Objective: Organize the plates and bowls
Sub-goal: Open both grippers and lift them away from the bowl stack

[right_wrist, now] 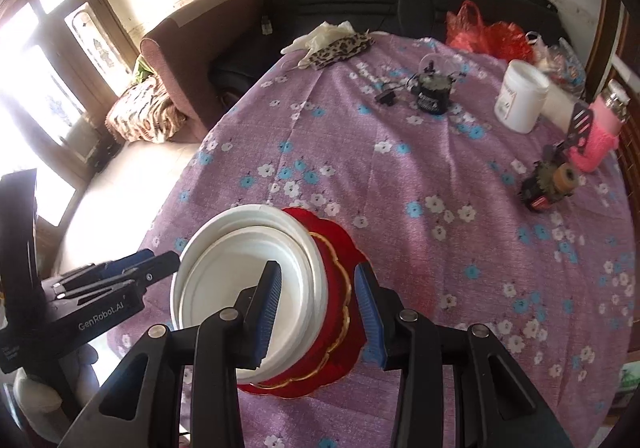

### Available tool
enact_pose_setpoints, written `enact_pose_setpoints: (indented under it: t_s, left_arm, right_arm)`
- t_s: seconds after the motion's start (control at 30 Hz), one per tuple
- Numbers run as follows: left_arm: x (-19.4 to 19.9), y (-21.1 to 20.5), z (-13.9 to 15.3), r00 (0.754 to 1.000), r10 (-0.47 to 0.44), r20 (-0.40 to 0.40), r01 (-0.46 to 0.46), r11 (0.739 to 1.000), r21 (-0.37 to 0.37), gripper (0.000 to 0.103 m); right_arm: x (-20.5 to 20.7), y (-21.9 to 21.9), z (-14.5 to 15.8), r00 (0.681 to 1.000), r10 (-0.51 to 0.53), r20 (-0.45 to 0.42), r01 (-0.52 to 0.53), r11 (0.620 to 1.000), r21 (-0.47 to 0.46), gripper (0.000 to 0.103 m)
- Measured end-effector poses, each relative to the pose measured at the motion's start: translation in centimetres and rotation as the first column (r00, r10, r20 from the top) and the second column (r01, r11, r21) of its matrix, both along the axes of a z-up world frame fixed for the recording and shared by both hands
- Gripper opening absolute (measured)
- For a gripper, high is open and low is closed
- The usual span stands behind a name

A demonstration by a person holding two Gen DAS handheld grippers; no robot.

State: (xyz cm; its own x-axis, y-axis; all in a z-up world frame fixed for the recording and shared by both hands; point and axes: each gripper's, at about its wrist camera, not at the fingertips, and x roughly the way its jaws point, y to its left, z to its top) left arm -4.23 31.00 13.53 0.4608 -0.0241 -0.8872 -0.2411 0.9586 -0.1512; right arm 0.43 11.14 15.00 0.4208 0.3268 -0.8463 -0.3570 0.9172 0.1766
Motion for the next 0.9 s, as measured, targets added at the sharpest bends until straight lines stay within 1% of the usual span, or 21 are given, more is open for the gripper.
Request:
enact_pose_setpoints:
  t_s: [0.07, 0.27, 0.3, 0.37, 0.4, 0.43, 0.47, 0.5, 0.53, 0.57, 0.63, 0.67, 0.73, 0.77, 0.83, 0.9]
  left_arm:
    - [-0.1, -0.6, 0.4, 1.0, -0.013, 0.026, 0.011, 0.998, 0.055, 0.042]
    - [-0.9, -2.3, 1.6, 0.998, -0.013, 0.064, 0.005, 0.991, 0.131, 0.045]
    - [-1.3, -3.0, 2.1, 0.997, -0.005, 0.08, -0.009, 0.985, 0.17, 0.046]
    - [-2.0, -3.9, 2.9, 0.993, 0.014, 0.114, -0.039, 0.975, 0.22, 0.054]
    - [-2.7, -4.5, 3.6, 0.988, 0.038, 0.148, -0.075, 0.964, 0.254, 0.057]
    - [-3.3, -5.0, 4.1, 0.983, 0.06, 0.175, -0.107, 0.956, 0.271, 0.063]
    - [-3.7, -5.3, 4.5, 0.977, 0.082, 0.199, -0.137, 0.949, 0.283, 0.069]
    - [-4.7, -5.9, 5.3, 0.962, 0.121, 0.244, -0.194, 0.935, 0.299, 0.074]
    - [-5.5, -6.3, 5.8, 0.95, 0.147, 0.276, -0.233, 0.922, 0.309, 0.083]
    - [-6.3, -6.9, 6.4, 0.936, 0.168, 0.308, -0.269, 0.908, 0.321, 0.09]
    - [-7.5, -7.7, 7.4, 0.912, 0.191, 0.362, -0.321, 0.883, 0.343, 0.092]
    - [-8.2, -8.2, 8.0, 0.899, 0.197, 0.392, -0.345, 0.869, 0.355, 0.096]
    - [-9.3, -9.2, 9.1, 0.873, 0.207, 0.44, -0.39, 0.839, 0.379, 0.103]
    - [-9.9, -9.7, 9.7, 0.86, 0.218, 0.461, -0.416, 0.823, 0.387, 0.103]
    - [-10.5, -10.2, 10.4, 0.85, 0.228, 0.476, -0.431, 0.82, 0.378, 0.103]
    - [-11.3, -10.6, 11.0, 0.837, 0.241, 0.491, -0.439, 0.832, 0.34, 0.103]
  right_arm:
    - [-0.6, 0.0, 0.3, 1.0, -0.01, 0.023, 0.011, 1.0, -0.013, 0.045]
    - [-2.0, -0.4, 0.6, 0.998, 0.006, 0.063, -0.004, 0.999, -0.033, 0.048]
    - [-2.3, -0.7, 0.6, 0.998, 0.014, 0.065, -0.012, 0.999, -0.031, 0.048]
    - [-2.7, -1.3, 0.4, 0.997, 0.03, 0.066, -0.029, 0.999, -0.021, 0.048]
    - [-3.0, -1.7, 0.2, 0.997, 0.042, 0.065, -0.041, 0.999, -0.016, 0.048]
    - [-3.2, -2.0, 0.1, 0.997, 0.052, 0.065, -0.051, 0.999, -0.013, 0.049]
    - [-3.5, -2.3, 0.0, 0.996, 0.066, 0.064, -0.065, 0.998, -0.012, 0.05]
    - [-3.8, -2.6, -0.2, 0.995, 0.081, 0.062, -0.081, 0.997, -0.013, 0.051]
    - [-4.2, -2.9, -0.4, 0.993, 0.097, 0.061, -0.096, 0.995, -0.015, 0.053]
    - [-4.7, -3.3, -0.6, 0.991, 0.121, 0.06, -0.121, 0.993, -0.016, 0.057]
    - [-5.5, -3.7, -0.9, 0.986, 0.154, 0.066, -0.154, 0.988, -0.015, 0.06]
    - [-5.9, -3.9, -1.0, 0.983, 0.171, 0.07, -0.17, 0.985, -0.017, 0.062]
    - [-6.7, -4.2, -1.1, 0.977, 0.199, 0.077, -0.199, 0.98, -0.009, 0.063]
    - [-7.2, -4.4, -1.1, 0.974, 0.212, 0.078, -0.213, 0.977, 0.003, 0.063]
    - [-7.9, -4.7, -1.1, 0.969, 0.232, 0.082, -0.234, 0.972, 0.014, 0.064]
    - [-8.7, -4.8, -0.9, 0.963, 0.253, 0.095, -0.256, 0.967, 0.019, 0.065]
